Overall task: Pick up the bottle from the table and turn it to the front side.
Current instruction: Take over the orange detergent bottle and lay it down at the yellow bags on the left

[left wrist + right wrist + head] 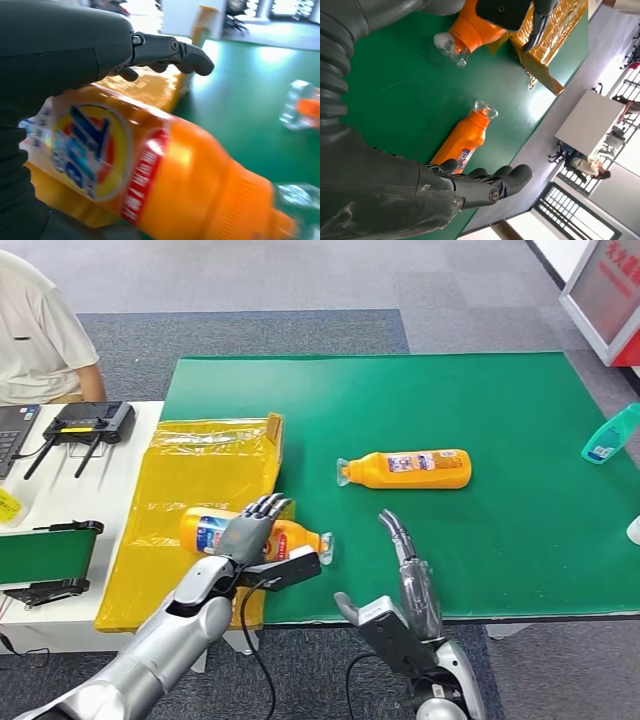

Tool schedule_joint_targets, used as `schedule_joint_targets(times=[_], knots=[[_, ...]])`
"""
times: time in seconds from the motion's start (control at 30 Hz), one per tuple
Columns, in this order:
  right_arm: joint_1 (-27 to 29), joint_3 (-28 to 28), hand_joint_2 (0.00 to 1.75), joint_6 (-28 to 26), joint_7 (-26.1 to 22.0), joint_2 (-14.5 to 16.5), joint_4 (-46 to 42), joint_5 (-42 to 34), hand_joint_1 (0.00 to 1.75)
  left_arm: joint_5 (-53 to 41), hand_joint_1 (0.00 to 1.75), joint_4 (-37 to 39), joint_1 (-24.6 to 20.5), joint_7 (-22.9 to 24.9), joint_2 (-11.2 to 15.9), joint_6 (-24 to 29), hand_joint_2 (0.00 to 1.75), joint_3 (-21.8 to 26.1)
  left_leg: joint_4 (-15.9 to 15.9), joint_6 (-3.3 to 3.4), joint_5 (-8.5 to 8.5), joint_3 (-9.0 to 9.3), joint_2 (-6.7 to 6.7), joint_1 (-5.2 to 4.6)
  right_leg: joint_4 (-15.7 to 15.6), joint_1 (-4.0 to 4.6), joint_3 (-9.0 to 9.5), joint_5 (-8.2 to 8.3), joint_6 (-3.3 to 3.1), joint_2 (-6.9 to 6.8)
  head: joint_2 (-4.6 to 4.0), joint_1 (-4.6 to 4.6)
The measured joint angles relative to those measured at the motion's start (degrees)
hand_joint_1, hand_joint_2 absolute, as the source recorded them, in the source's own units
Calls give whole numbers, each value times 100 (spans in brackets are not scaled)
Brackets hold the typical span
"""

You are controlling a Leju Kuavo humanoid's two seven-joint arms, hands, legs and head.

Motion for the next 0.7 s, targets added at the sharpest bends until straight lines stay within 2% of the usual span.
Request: schedule_joint_targets(times=[0.1,0.43,0.6,0.7], knots=[[77,-42,175,-33,16,0,-67,58,0,-561,0,-270,139,399,159,230,175,113,0,0,0,-1,0,1,0,1,-1,0,0,0,0,0],[365,-204,175,-12,137,0,-289,150,0,-2392,0,-1307,597,1146,622,1021,175,815,0,0,-1,-3,0,0,0,0,-3,-1,0,-1,0,0],[438,-217,175,-21,152,0,-357,172,0,-2599,0,-1803,771,1192,698,1273,175,1112,0,0,-1,-3,0,0,0,0,-3,-1,0,0,0,0],[484,-217,175,-76,217,0,-404,250,0,-2227,0,-2283,967,931,704,1641,175,1297,0,0,-1,-3,1,0,0,0,-4,-1,0,0,0,-1]])
